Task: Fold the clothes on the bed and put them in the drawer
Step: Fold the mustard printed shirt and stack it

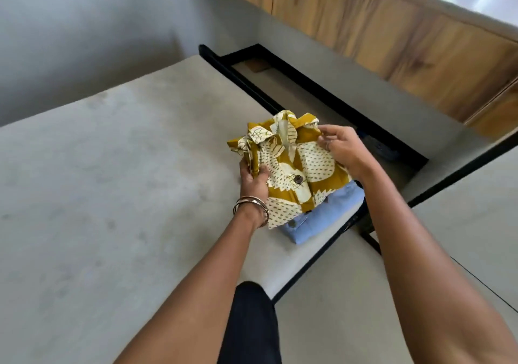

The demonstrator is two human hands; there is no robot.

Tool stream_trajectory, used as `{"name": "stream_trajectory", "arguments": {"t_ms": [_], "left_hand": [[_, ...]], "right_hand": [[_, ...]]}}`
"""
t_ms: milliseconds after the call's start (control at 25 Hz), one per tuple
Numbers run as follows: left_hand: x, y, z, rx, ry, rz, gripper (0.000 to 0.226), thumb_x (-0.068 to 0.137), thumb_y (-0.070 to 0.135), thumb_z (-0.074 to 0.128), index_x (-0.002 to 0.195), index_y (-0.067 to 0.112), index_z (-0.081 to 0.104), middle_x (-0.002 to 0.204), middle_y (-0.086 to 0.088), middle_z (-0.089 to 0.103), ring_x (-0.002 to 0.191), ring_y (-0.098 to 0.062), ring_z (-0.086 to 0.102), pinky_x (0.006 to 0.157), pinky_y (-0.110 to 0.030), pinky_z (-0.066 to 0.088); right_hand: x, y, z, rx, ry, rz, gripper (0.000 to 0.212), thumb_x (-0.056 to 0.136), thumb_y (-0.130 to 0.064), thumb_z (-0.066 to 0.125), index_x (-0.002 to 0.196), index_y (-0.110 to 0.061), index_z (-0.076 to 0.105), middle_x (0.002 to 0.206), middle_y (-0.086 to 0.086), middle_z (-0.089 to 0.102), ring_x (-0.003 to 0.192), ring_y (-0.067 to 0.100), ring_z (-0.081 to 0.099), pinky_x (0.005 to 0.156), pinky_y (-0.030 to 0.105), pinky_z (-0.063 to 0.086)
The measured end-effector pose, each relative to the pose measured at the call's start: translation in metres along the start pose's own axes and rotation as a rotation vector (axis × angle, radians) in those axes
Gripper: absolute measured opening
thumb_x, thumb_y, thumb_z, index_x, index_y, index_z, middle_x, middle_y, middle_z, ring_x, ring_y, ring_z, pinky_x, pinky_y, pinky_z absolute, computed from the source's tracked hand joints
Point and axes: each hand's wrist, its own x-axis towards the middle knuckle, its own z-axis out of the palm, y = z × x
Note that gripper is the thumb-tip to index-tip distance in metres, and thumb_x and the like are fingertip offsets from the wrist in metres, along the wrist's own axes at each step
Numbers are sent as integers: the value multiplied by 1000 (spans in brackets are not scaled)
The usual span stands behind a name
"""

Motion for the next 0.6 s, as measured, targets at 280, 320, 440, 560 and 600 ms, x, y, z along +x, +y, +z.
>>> {"name": "stream_trajectory", "arguments": {"t_ms": [280,320,440,560,600], "left_hand": [[35,-49,30,117,-160,-511,69,85,19,71,132,35,23,126,-13,57,99,-35,65,63,-45,56],[38,-54,31,112,-139,-494,74,84,14,72,134,35,22,127,-14,57,98,-36,66,63,-44,57],[34,-61,36,-7,-54,-428,83,79,-5,70,138,29,22,122,-20,57,90,-34,67,54,-39,58],[26,-62,41,12,-21,-357,76,69,-1,75,130,18,33,114,-21,58,84,-34,68,61,-43,60],[23,-61,42,43,-29,-332,72,69,1,74,127,17,35,112,-21,59,81,-33,68,61,-41,60]], "right_hand": [[34,91,-12,-770,25,492,77,94,-53,56,152,-16,22,156,15,29,144,39,22,111,58,20],[30,96,-4,-728,105,495,81,93,-54,57,153,-17,17,158,18,24,146,41,14,112,59,16],[20,103,20,-665,371,333,73,93,-50,59,150,-21,25,153,18,30,143,39,14,112,62,17],[9,94,46,-773,394,-18,60,94,-44,59,147,-26,36,153,9,32,141,32,20,110,56,21],[6,91,53,-790,321,-81,61,94,-44,57,148,-27,34,156,8,28,143,32,18,111,56,20]]}}
